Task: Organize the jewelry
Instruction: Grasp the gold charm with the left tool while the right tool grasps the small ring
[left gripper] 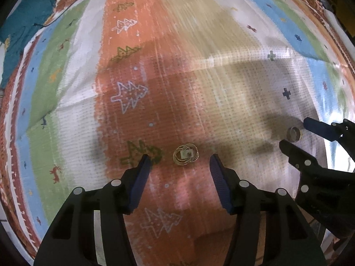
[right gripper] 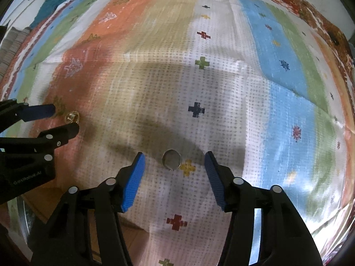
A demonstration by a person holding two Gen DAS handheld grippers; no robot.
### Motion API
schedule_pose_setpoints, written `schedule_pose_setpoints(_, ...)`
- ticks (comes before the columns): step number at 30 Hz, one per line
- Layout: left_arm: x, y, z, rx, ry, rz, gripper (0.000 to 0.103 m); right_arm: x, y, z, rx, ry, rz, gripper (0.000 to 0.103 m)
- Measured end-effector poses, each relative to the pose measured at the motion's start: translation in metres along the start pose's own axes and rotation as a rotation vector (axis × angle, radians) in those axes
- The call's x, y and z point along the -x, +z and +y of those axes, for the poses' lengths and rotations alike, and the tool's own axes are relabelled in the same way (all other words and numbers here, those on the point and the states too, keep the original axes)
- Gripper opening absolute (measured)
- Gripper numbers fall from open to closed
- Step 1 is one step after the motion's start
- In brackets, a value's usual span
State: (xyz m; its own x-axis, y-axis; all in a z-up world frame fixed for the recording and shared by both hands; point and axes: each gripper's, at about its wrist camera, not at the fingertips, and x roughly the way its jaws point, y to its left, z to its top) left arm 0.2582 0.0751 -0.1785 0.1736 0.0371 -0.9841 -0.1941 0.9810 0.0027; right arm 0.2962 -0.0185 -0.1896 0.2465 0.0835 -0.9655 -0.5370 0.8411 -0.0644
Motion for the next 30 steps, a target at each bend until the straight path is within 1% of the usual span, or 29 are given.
schedule_pose_setpoints(4,-0.005,0.002,-0.001,0.001,0.003,0.006,0.051,-0.004,0.004,0.001,0.0,-0.013,0.008,0.046)
schedule_pose_setpoints(5,-0.005,0.002,-0.001,0.003,0.002,0.005,0.047,-0.004,0.005,0.001,0.001,-0.016,0.008,0.045)
schedule_pose_setpoints(6,-0.006,0.003,-0.001,0.005,0.001,0.004,0.044,-0.004,0.005,0.0,0.001,-0.018,0.01,0.041)
schedule_pose_setpoints(8,-0.006,0.004,-0.002,0.006,0.0,0.008,0.032,-0.004,0.005,0.002,0.001,-0.018,0.017,0.034)
schedule_pose_setpoints(9,-0.007,0.007,-0.004,0.003,0.002,0.011,0.03,-0.004,0.005,0.002,0.005,-0.019,0.021,0.03)
schedule_pose_setpoints(11,-0.009,0.008,-0.008,-0.006,0.003,0.012,0.022,-0.004,0.005,0.002,0.009,-0.017,0.02,0.026)
schedule_pose_setpoints(12,-0.009,0.009,-0.01,-0.009,0.005,0.013,0.02,-0.004,0.005,0.002,0.01,-0.018,0.019,0.021)
schedule_pose_setpoints(13,-0.009,0.009,-0.012,-0.01,0.006,0.013,0.015,-0.004,0.004,0.001,0.011,-0.02,0.017,0.019)
schedule_pose_setpoints(18,-0.007,0.006,-0.01,0.004,-0.003,0.009,0.014,-0.003,0.004,0.002,0.002,-0.009,0.006,0.019)
schedule_pose_setpoints(21,-0.003,0.004,-0.007,0.013,0.004,0.003,0.014,0.001,0.003,0.002,-0.003,-0.004,-0.01,0.019)
schedule_pose_setpoints(23,0.002,0.002,-0.005,0.02,0.004,-0.005,0.014,0.009,-0.004,-0.004,-0.001,0.0,-0.023,0.019)
schedule_pose_setpoints(30,0.02,-0.007,-0.008,0.026,-0.006,-0.03,0.014,0.021,-0.015,0.002,0.012,0.001,-0.047,0.019)
